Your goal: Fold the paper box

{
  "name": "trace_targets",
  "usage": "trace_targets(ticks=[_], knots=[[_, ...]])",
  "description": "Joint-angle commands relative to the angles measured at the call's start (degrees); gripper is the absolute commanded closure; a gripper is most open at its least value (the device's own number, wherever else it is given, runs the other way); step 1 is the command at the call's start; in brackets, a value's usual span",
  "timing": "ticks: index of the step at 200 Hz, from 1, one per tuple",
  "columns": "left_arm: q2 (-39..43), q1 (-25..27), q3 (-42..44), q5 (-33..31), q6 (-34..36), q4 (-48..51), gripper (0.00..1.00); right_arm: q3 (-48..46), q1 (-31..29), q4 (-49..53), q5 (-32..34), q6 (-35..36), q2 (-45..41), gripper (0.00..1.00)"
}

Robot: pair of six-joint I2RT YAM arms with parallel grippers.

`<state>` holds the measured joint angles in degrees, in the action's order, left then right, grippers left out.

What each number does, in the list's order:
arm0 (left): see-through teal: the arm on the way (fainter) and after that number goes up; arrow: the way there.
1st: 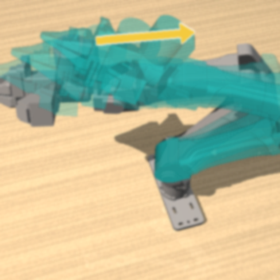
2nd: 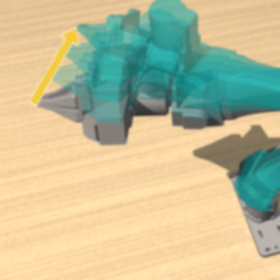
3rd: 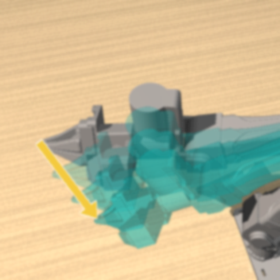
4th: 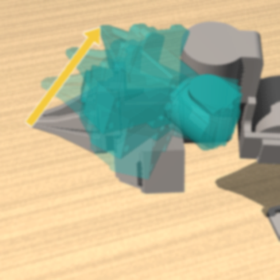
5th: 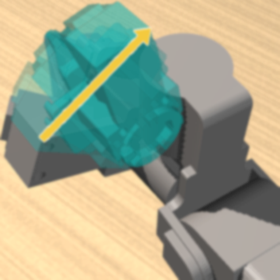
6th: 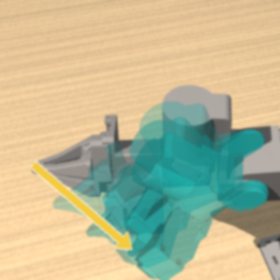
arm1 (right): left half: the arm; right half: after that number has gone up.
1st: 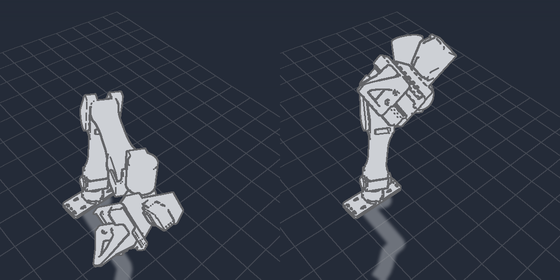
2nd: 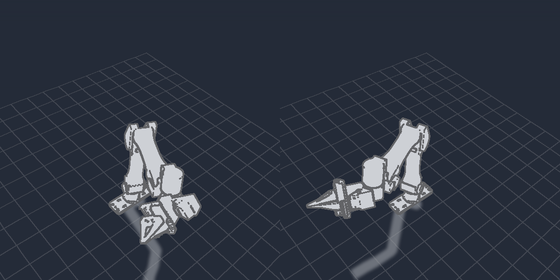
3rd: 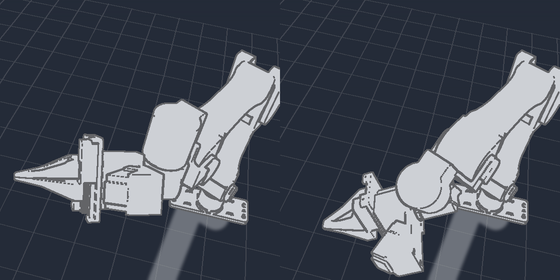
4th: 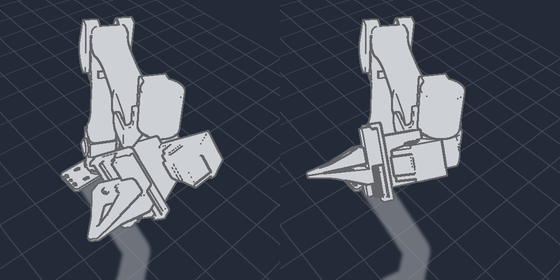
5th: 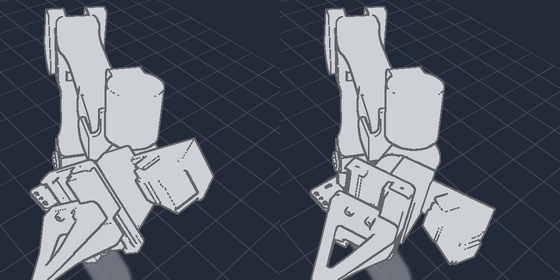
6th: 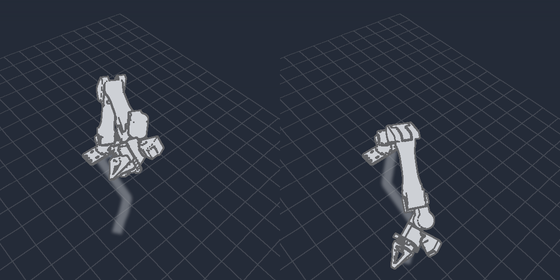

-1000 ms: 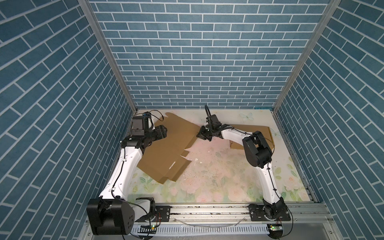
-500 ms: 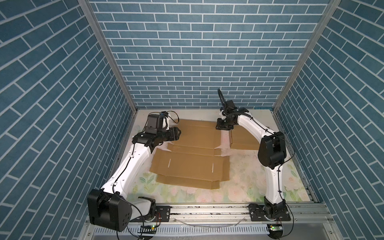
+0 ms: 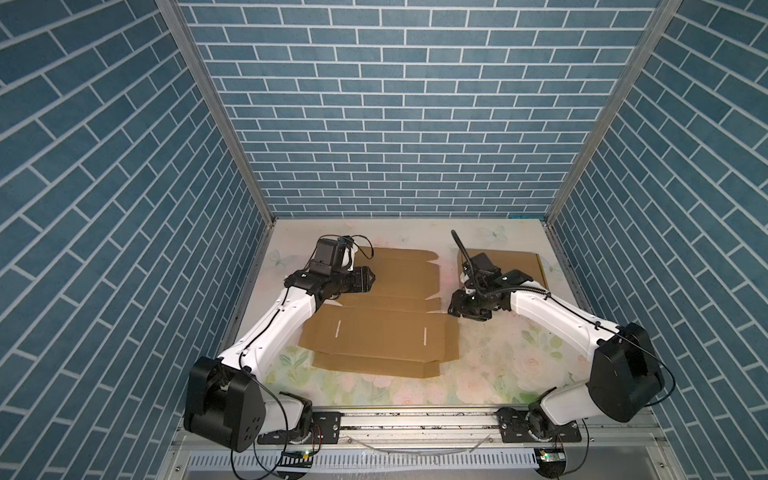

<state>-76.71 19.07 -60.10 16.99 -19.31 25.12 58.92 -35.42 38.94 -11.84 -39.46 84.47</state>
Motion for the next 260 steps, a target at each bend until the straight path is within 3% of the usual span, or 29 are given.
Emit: trace_targets(ticks=[1, 70, 130, 161, 184, 201, 225, 260], knots=[[-0.2, 0.4, -1.8, -0.6, 0.0, -1.0, 0.35, -4.1, -1.4, -4.0, -2.2, -5.8, 0.8, 0.5], [2.0, 0.4, -1.2, -2.7, 1.7, 0.9, 0.35, -4.4, -3.4, -3.5, -4.2, -3.3, 6.1, 0.66], [2.8, 0.4, -0.3, -3.5, 3.1, 1.6, 0.35, -3.7, -2.4, 6.4, 2.2, -2.8, -1.8, 0.43], [2.9, 0.4, 1.1, -3.0, 2.1, -0.1, 0.36, -10.7, -2.7, -2.1, -2.1, -7.6, -4.2, 0.42], [2.2, 0.4, 0.8, -2.5, 1.7, -0.2, 0.36, -12.5, -3.3, -10.2, -6.3, -7.7, -2.9, 0.51], [2.3, 0.4, 0.0, -2.8, 2.4, 0.6, 0.36, -11.5, -3.3, -10.8, -8.5, -4.3, -0.1, 0.68], [3.2, 0.4, -1.3, -3.7, 3.8, 2.6, 0.36, -6.0, -2.9, -3.0, -6.4, 5.4, 4.3, 0.86], [4.8, 0.0, -1.1, -4.7, 4.8, 4.2, 0.36, 7.9, -2.8, 11.6, 1.7, 22.7, 12.5, 0.97]])
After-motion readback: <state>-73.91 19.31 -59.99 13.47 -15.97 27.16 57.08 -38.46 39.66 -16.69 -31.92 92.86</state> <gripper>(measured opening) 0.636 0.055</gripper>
